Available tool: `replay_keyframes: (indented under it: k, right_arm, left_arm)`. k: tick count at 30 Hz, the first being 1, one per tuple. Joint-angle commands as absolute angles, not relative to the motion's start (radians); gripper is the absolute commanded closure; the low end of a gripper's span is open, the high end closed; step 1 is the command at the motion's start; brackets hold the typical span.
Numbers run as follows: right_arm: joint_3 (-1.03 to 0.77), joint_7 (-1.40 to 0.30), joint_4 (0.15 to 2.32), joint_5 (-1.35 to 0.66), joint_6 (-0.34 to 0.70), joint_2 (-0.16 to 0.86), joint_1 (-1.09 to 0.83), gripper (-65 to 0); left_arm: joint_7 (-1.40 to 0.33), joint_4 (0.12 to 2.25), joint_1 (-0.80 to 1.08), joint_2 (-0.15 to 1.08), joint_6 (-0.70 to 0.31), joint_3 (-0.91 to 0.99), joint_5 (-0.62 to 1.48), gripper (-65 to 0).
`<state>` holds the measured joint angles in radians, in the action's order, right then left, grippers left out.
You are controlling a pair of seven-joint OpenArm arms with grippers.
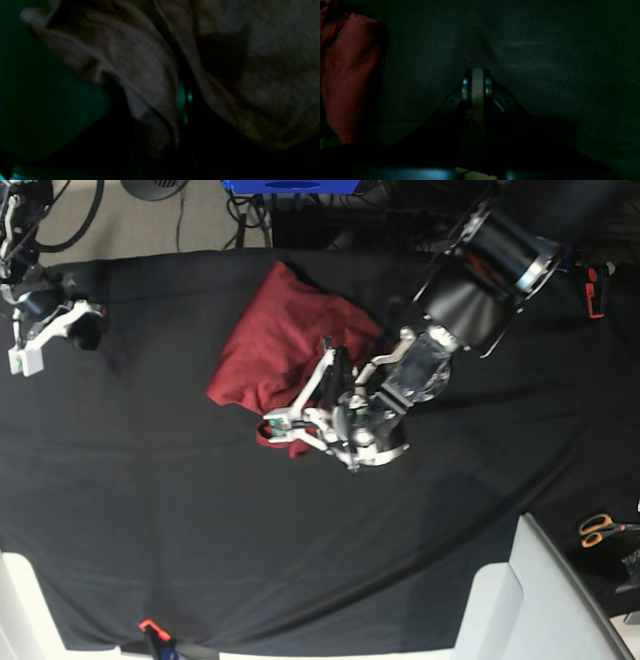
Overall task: Fold the T-shirt properly
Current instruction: 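Fold the grasped side over the shirt toward the right gripper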
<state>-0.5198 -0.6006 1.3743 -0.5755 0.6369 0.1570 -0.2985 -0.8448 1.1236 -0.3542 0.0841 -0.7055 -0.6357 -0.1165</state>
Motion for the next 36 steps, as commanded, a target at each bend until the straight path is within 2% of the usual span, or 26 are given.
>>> replay_keyframes:
  k: [1,7,12,17,21,31,36]
  right_arm:
    - [-0.529,-0.579,1.389,-0.596,0.644,0.171,-0.294,-0.9]
    - [-0.529,-0.579,1.388,-0.596,0.644,0.183,-0.292,-0.9]
    - [-0.529,-0.579,1.386,-0.596,0.642,0.188,-0.286,-0.9]
    - [-0.529,-0.579,1.385,-0.596,0.642,0.188,-0.278,-0.9]
    - [-0.529,-0.579,1.385,-0.596,0.642,0.188,-0.277,-0.9]
    - [-0.529,-0.579,1.385,-0.595,0.639,0.188,-0.269,-1.1]
    - [-0.526,-0.579,1.385,-0.595,0.596,0.202,-0.266,-1.1]
  left_arm:
    - [-0.803,1.121,-0.367,0.068,-0.698,-0.634,-0.143,0.0]
    - [-0.731,1.101,-0.366,0.030,-0.698,-0.651,-0.269,0.0]
    - [-0.708,1.110,-0.367,0.031,-0.698,-0.796,-0.312,0.0]
    - [-0.704,1.112,-0.369,0.030,-0.698,-0.872,-0.314,0.0]
    - [-0.599,1.110,-0.381,0.033,-0.698,-0.915,-0.315,0.0]
    - [-0.507,1.104,-0.409,0.031,-0.698,-0.926,-0.317,0.0]
    - [-0.479,1.102,-0.427,0.035,-0.698,-1.024,-0.317,0.0]
